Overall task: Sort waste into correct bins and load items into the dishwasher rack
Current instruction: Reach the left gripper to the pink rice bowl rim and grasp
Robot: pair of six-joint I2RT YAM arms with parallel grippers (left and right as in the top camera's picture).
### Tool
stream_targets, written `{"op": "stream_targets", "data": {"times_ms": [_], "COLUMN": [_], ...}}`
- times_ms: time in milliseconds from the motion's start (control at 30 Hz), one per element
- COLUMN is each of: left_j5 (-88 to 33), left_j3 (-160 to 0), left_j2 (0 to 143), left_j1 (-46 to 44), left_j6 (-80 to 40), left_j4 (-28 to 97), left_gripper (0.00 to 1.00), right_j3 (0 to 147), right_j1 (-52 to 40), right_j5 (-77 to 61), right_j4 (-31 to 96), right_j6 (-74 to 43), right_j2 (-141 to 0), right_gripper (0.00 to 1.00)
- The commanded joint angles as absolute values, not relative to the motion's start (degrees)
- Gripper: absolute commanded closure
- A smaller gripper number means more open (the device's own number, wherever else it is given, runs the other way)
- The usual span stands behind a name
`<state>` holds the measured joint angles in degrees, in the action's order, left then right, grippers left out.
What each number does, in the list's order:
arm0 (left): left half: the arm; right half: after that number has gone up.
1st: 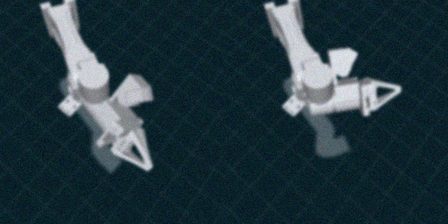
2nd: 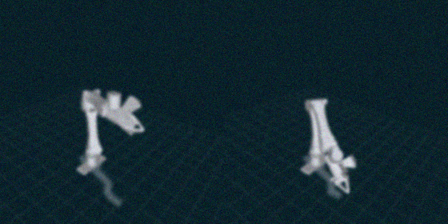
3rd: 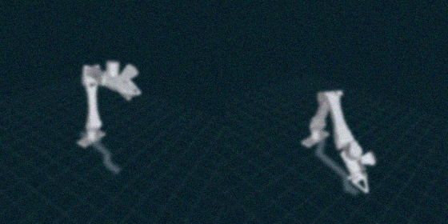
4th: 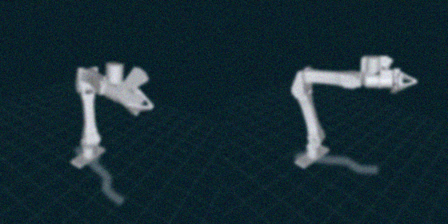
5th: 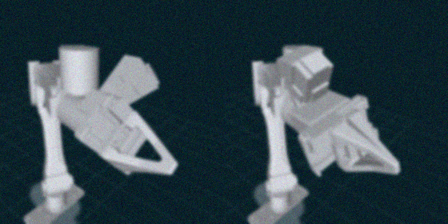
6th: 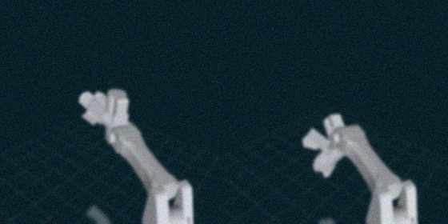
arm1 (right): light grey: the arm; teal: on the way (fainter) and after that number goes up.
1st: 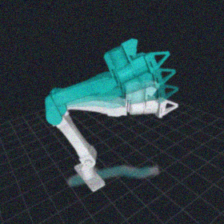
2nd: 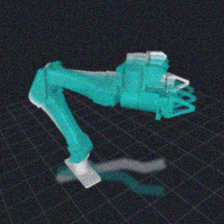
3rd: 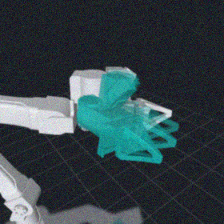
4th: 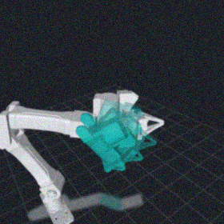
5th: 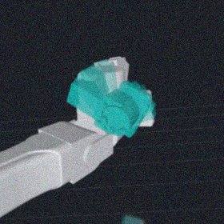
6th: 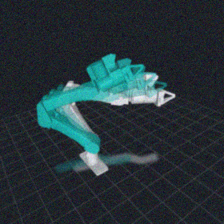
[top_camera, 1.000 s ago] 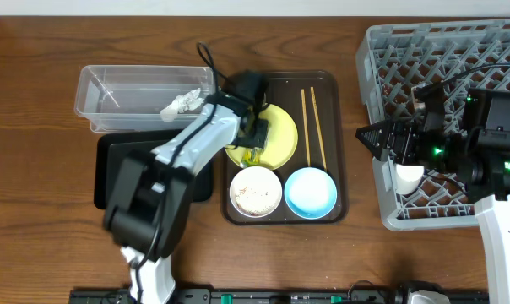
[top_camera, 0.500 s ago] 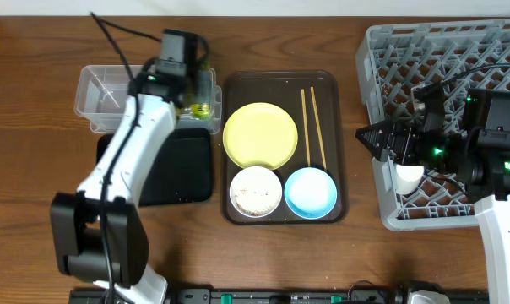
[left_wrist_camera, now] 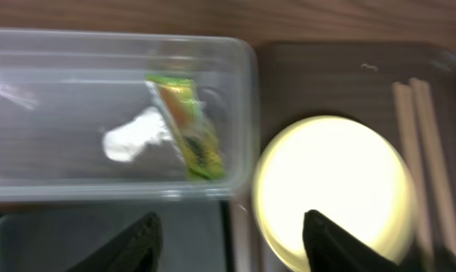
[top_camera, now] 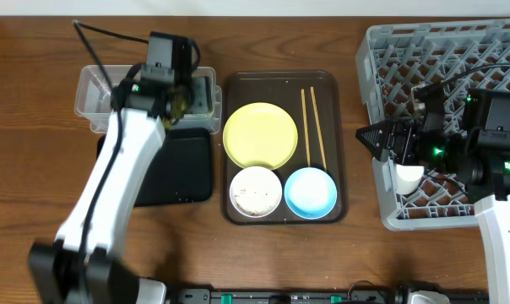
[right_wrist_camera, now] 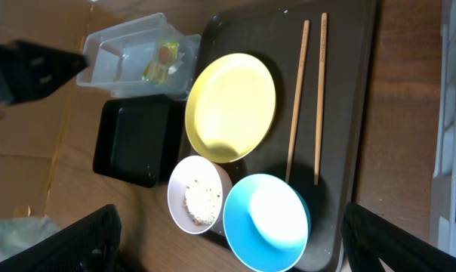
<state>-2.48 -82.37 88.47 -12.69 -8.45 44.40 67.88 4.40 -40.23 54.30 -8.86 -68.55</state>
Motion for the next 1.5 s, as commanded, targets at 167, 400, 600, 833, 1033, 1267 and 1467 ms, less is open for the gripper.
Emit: {"op": "stream_targets", "data": {"times_ms": [167,400,600,833,1033,1267,1467], "left_j5": [-8.3,-9.7,-9.5,-3.9,-2.3,-6.7,-8.4], "left_j3": [-83.3,-76.2,-71.6,-63.9,-60.8,-60.9,-60.9], "left_j2": [85.2,85.3,85.3,85.9,88.8,96.7,98.0], "left_j1": [-17.8,-25.4,-32.7,-41.0,-42.3,-42.4,-42.5], "left_j6": [-8.0,-17.2,-24.2,-30.8,-35.5,-36.3,-36.8], "left_j4": [53.5,59.1,56.1,43.5,34.5,30.2,31.5], "left_gripper": [0.77,0.64,0.55,0.50,0.50,0.51,0.75], "right_j3": [68.6,68.6,68.6,68.6,68.6,68.6,68.6], "right_j1": [4.0,4.0,4.0,4.0,4.0,4.0,4.0], "right_j5": [-38.3,-37.5,-37.3,-36.8,-36.4,-36.4,-36.4], "right_j4": [54.6,54.8,54.8,54.7,54.8,54.8,54.8], "right_j6": [-8.1,-8.1,-8.1,-8.1,-8.1,-8.1,-8.1], "right_j2": [-68.6,-68.6,-68.6,-68.6,-68.6,-68.6,-68.6], "right_gripper": [0.09,0.09,0.08,0.08,0.08,0.08,0.07]}}
